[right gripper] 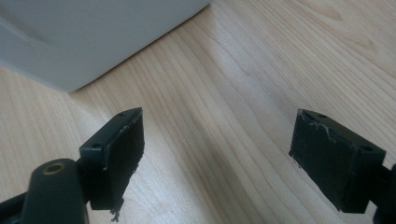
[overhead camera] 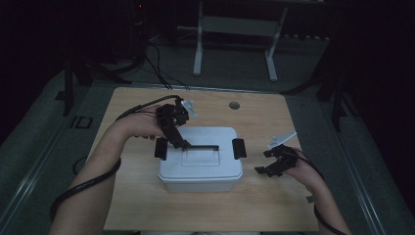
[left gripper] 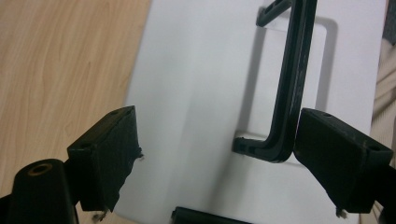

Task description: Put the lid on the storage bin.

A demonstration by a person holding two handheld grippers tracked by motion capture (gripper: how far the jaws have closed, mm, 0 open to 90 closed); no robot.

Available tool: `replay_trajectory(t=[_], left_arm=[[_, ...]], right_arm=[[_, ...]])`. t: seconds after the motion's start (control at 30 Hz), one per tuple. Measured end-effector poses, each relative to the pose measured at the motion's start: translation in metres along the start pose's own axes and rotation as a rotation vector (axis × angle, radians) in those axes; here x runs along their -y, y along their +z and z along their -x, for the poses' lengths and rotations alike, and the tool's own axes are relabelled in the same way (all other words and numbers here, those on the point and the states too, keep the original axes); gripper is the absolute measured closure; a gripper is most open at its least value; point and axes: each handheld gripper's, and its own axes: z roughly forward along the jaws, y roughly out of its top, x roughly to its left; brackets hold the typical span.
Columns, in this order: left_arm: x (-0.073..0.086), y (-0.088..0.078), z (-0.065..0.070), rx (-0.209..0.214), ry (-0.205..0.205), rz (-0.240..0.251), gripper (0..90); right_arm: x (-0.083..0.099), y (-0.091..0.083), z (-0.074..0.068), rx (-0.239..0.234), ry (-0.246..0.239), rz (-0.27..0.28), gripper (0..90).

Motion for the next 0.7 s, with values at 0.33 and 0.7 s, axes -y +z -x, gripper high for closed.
replay_trajectory(t=[0.33, 0.7], left_arm=[[0.023, -0.013, -0.005, -0.054, -0.046, 0.058, 14.2], [0.064, -0.024, -0.008, -0.079, -0.112, 0.062, 14.2]], right_arm=[[0.005, 0.000, 0.003, 0.006, 0.016, 0.016, 17.1], [0.009, -0.002, 0.006, 0.015, 0.029, 0.018, 17.1]])
